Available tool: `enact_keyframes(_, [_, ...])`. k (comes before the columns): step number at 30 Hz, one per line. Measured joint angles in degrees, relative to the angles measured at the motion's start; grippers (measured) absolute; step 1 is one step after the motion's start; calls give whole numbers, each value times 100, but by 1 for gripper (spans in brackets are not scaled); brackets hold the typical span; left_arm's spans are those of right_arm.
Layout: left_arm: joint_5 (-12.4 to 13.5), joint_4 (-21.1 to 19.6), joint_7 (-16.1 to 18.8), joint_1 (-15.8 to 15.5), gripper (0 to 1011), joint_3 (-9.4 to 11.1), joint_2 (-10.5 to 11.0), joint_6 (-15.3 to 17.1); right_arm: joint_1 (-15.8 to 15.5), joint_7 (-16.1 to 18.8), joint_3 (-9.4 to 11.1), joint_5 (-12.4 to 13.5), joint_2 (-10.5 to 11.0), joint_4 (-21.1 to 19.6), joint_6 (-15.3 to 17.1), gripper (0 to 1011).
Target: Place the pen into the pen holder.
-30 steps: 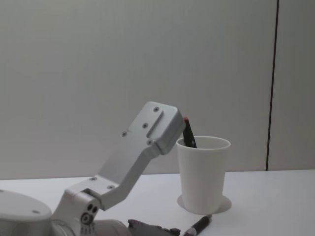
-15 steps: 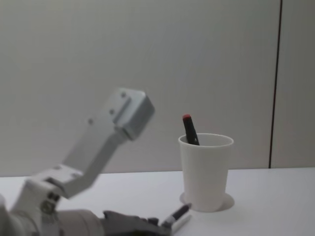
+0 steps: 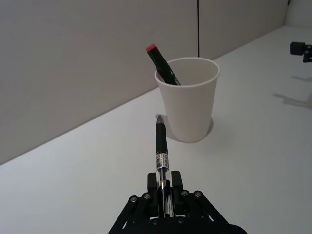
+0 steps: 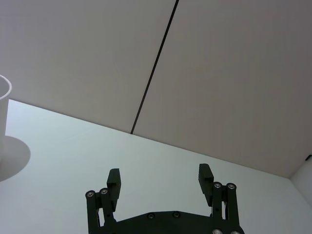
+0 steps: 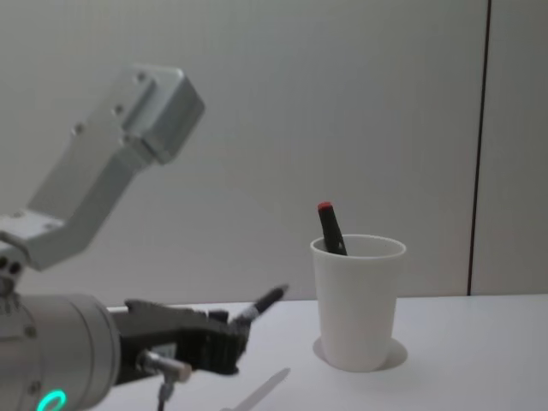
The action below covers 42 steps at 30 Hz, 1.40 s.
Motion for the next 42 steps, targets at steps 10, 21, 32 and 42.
enact_keyframes(10, [145, -149, 111, 82, 166, -104, 85, -679, 0, 0, 0, 0, 0, 0, 0, 1001])
enact_keyframes(21, [295, -41, 51, 42, 166, -157, -11, -1706, 0, 0, 0, 0, 0, 0, 0, 1002])
enact_keyframes(32, [309, 263, -274, -191, 166, -198, -280, -2866, 0, 0, 0, 0, 0, 0, 0, 1002])
enact_keyframes(42, [163, 644, -702, -514, 166, -222, -608, -3897, 0, 1, 0, 6, -5, 0, -10, 1002])
